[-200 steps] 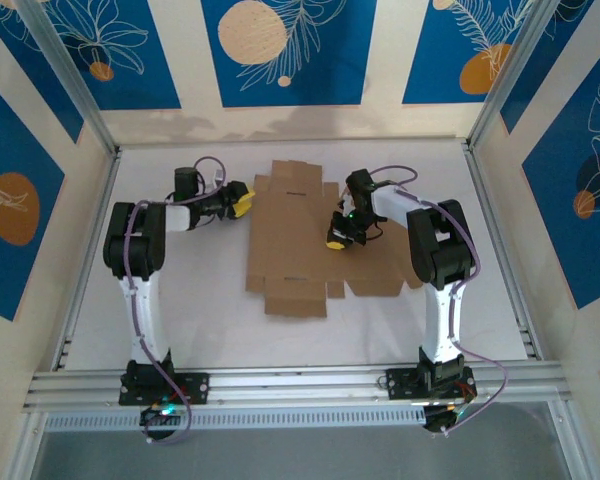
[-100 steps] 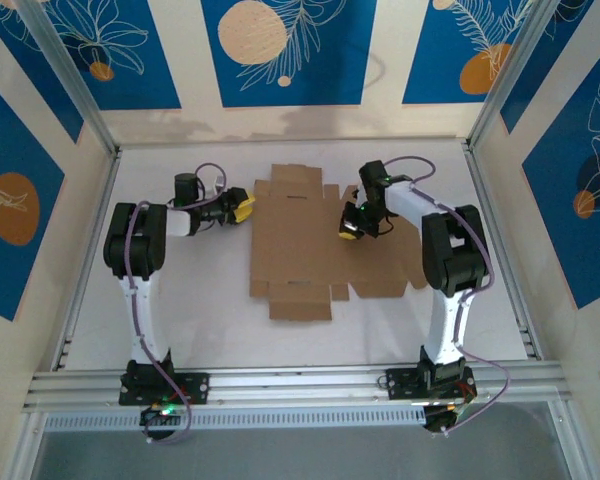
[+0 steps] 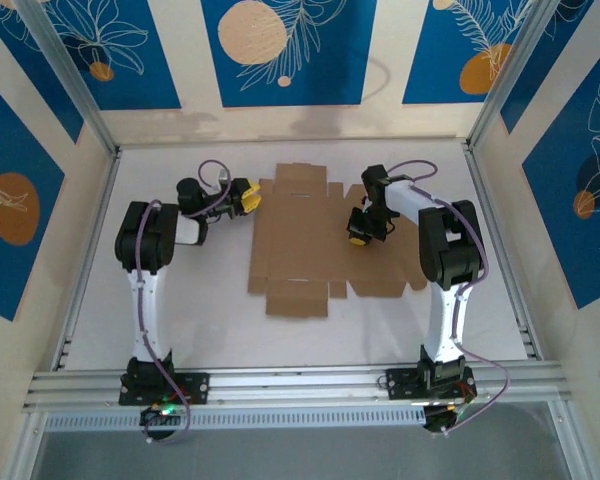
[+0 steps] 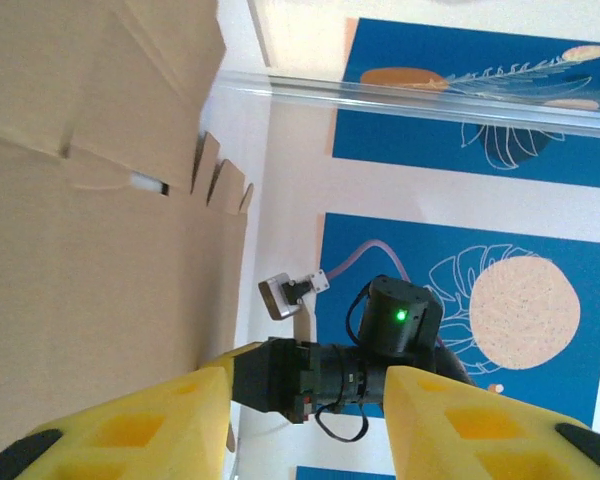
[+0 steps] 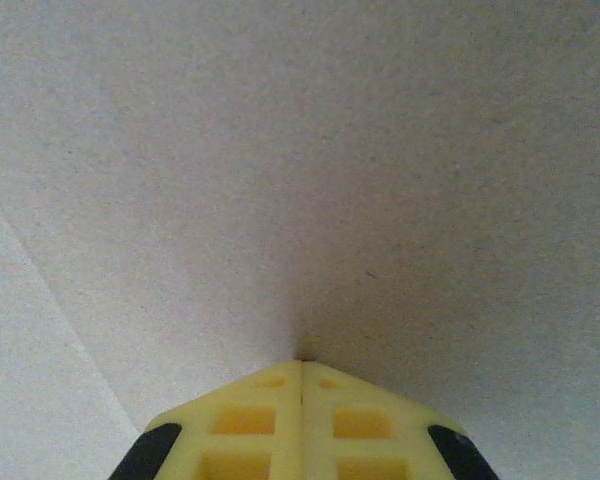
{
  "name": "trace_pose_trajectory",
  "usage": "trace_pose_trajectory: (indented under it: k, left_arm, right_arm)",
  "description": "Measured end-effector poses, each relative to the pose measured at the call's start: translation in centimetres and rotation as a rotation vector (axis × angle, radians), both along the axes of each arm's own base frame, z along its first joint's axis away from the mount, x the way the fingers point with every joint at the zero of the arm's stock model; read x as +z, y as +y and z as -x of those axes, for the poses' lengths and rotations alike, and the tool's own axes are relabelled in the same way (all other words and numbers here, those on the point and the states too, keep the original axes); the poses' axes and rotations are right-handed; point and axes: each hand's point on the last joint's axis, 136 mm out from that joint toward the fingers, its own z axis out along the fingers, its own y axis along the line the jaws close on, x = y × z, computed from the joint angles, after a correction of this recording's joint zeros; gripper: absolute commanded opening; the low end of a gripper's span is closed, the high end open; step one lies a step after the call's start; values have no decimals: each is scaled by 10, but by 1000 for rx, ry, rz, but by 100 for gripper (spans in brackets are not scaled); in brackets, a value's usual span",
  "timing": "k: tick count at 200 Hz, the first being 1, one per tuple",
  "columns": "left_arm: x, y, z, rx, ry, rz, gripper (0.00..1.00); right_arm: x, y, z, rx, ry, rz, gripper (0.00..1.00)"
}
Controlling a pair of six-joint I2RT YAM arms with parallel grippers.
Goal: Fold the paper box
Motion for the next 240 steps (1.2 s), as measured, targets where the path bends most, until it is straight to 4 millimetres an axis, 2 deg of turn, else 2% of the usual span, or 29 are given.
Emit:
trace_pose_trajectory:
  k: [16, 35, 54, 82, 95, 108, 122, 143, 160, 200, 240]
  left_arm:
    - [-1, -8, 4, -18, 2, -10, 52]
    - [-6, -7, 11, -15, 4, -73, 59]
    - [-5, 12, 11, 54, 20, -234, 61]
    - [22, 39, 9, 131, -72, -486, 63]
    - [25, 47, 10, 143, -96, -580, 63]
    - [18, 54, 13, 136, -93, -659, 63]
    - [-2, 60, 23, 112, -45, -739, 64]
    - [-30, 67, 38, 71, 28, -827, 66]
    - [-44, 67, 48, 33, 73, -864, 70]
    - [-60, 51, 55, -52, 87, -892, 82]
    - [-65, 31, 57, -130, 63, -947, 85]
  right_arm:
    - [0, 0, 0, 2, -1, 3, 1]
    - [-1, 0, 0, 12, -5, 16, 0]
    - [0, -4, 0, 19, -19, 51, 0]
    - [8, -15, 6, 16, -45, 117, 0]
    - [18, -22, 6, 4, -67, 135, 0]
    - [28, -30, 2, -15, -95, 144, 0]
    - [33, -38, -2, -32, -110, 155, 0]
    - [30, -47, -3, -47, -105, 196, 0]
    - [24, -46, -1, -39, -84, 208, 0]
    - [-1, -39, 4, -7, -19, 231, 0]
    - [0, -37, 3, -4, -20, 233, 0]
